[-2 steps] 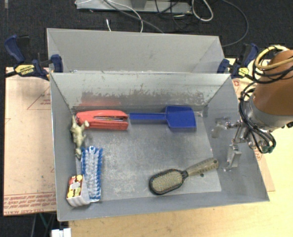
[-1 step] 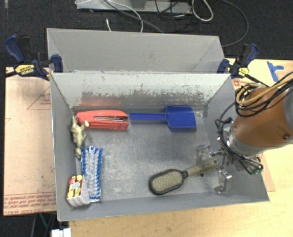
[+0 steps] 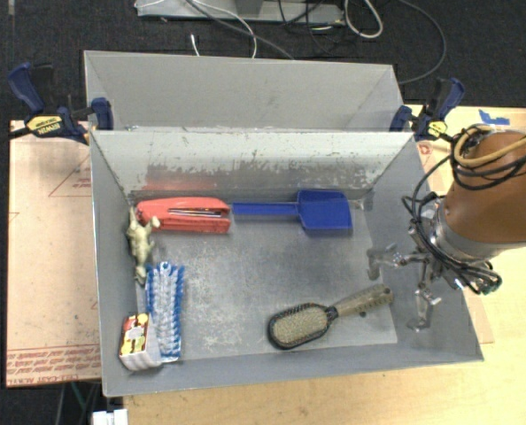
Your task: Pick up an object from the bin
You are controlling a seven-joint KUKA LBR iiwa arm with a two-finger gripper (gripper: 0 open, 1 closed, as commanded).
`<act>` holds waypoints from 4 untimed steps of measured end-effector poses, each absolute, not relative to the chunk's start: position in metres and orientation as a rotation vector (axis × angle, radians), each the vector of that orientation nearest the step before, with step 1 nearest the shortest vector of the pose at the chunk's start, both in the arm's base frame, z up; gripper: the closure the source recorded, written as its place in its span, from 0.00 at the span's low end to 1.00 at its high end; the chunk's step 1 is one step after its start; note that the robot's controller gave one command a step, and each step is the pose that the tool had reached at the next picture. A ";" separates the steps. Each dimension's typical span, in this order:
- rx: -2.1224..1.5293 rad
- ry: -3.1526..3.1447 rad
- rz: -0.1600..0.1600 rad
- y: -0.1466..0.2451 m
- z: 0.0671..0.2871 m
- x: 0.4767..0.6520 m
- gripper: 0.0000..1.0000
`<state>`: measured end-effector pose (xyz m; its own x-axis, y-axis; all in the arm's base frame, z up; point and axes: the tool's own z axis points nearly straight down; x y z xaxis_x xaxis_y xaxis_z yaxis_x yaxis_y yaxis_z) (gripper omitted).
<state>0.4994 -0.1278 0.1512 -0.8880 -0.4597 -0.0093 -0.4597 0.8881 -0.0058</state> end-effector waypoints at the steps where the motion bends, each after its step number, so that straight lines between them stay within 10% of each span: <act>1: -1.009 2.977 0.009 -0.125 0.107 0.526 0.00; 2: -1.063 2.945 0.005 -0.130 0.069 0.524 0.00; 3: -1.366 2.818 0.002 -0.109 0.070 0.516 1.00; 4: -1.367 2.818 0.001 -0.109 0.070 0.516 1.00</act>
Offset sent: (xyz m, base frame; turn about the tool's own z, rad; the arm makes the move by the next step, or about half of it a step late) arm 0.0240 -0.0066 -0.0812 -0.2185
